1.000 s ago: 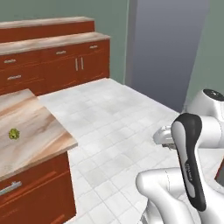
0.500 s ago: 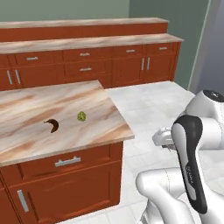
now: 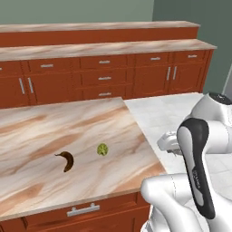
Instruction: Open the fridge, remove the banana, broccoli, and fish, and place them on any counter.
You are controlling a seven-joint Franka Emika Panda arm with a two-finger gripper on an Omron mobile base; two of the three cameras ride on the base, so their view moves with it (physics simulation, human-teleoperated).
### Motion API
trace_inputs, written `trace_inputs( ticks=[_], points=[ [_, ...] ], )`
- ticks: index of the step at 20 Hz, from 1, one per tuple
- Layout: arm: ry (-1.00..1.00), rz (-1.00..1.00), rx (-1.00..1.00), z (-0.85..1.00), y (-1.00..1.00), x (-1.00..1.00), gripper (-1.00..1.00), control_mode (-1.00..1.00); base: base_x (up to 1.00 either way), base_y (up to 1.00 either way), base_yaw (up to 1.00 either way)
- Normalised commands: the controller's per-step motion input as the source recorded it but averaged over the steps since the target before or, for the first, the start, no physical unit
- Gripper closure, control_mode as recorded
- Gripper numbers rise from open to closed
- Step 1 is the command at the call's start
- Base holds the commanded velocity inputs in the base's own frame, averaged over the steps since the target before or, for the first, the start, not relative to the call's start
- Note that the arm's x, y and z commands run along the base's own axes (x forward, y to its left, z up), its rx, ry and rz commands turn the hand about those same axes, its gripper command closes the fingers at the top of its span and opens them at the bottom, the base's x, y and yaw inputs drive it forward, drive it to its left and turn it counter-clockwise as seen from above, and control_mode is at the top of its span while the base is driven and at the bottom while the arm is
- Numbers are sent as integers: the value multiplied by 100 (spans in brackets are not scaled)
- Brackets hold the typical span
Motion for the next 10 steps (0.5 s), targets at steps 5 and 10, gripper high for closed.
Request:
trace_inputs(
  ticks=[5,10],
  points=[
    [2,24,-9,-53,52,32,100,-100,0,0,0],
    [8,28,-9,-100,37,99,100,-100,0,0,0]
  ],
)
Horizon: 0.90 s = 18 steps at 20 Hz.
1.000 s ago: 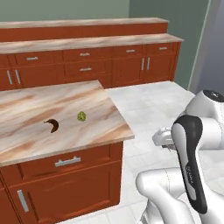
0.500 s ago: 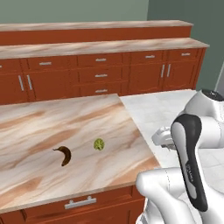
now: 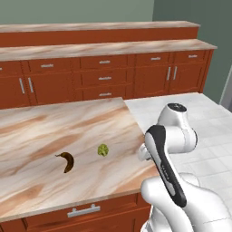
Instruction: Open the fridge, remove the banana, broccoli, and fish, and place them on any counter.
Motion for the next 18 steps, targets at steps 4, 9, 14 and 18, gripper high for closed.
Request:
trace_inputs(
  ticks=[4,9,14,18],
  points=[
    [12,25,-5,-100,23,100,100,-100,0,0,0],
    [9,20,0,-79,0,100,100,-100,0,0,0],
    [4,18,0,-44,1,100,100,-100,0,0,0],
    [7,18,0,-40,19,95,-100,-100,0,0,0]
  ],
)
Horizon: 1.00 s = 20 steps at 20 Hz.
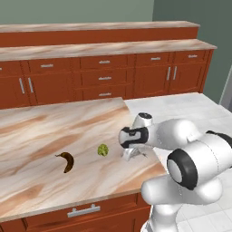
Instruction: Open the fridge, remove the banana, broccoli, and fish, and place them on any counter.
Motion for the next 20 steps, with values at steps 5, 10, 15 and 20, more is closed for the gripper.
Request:
trace_inputs(
  ticks=[5,10,15,20],
  points=[
    [5,18,0,-29,23,70,-100,-100,0,0,0],
    [0,10,-5,8,35,32,-100,-100,0,0,0],
    [-12,6,-7,78,21,-55,-100,-100,0,0,0],
    [-7,2,-2,72,3,-94,-100,-100,0,0,0]
  ],
)
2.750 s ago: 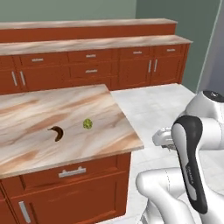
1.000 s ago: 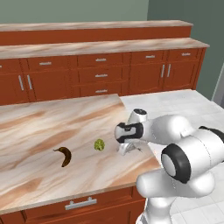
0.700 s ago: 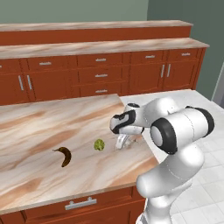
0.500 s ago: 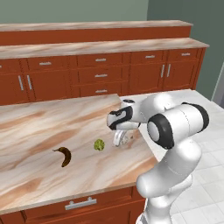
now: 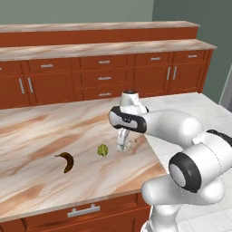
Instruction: Open the fridge, remove the banana, broccoli, and fish, and place them on any counter.
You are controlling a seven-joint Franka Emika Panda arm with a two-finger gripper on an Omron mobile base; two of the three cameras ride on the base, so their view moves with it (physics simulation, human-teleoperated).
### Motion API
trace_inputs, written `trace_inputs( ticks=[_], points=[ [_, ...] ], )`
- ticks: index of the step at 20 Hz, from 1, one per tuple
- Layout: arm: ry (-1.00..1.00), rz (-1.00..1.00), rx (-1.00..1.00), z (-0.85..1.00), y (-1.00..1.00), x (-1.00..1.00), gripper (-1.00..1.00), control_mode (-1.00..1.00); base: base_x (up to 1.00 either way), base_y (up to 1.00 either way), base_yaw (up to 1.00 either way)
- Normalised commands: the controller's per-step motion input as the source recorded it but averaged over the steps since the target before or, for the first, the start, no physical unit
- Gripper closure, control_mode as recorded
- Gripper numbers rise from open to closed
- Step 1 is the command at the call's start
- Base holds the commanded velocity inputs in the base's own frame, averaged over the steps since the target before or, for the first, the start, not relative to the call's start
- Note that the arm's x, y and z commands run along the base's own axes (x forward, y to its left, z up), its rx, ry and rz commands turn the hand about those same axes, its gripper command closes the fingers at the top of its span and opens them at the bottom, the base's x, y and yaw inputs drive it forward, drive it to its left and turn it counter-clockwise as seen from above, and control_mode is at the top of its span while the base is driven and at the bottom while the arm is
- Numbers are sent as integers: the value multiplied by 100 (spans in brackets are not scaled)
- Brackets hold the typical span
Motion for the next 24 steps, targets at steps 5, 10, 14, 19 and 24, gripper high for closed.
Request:
trace_inputs(
  ticks=[5,10,14,19,24],
  points=[
    [-9,2,0,89,0,-100,-100,-100,0,0,0],
    [0,0,1,91,0,-100,-100,-100,0,0,0],
    [0,0,3,80,0,-100,-100,-100,0,0,0],
    [0,-7,1,49,0,-99,-100,-100,0,0,0],
    [-5,-9,0,31,4,-76,-100,-100,0,0,0]
  ],
)
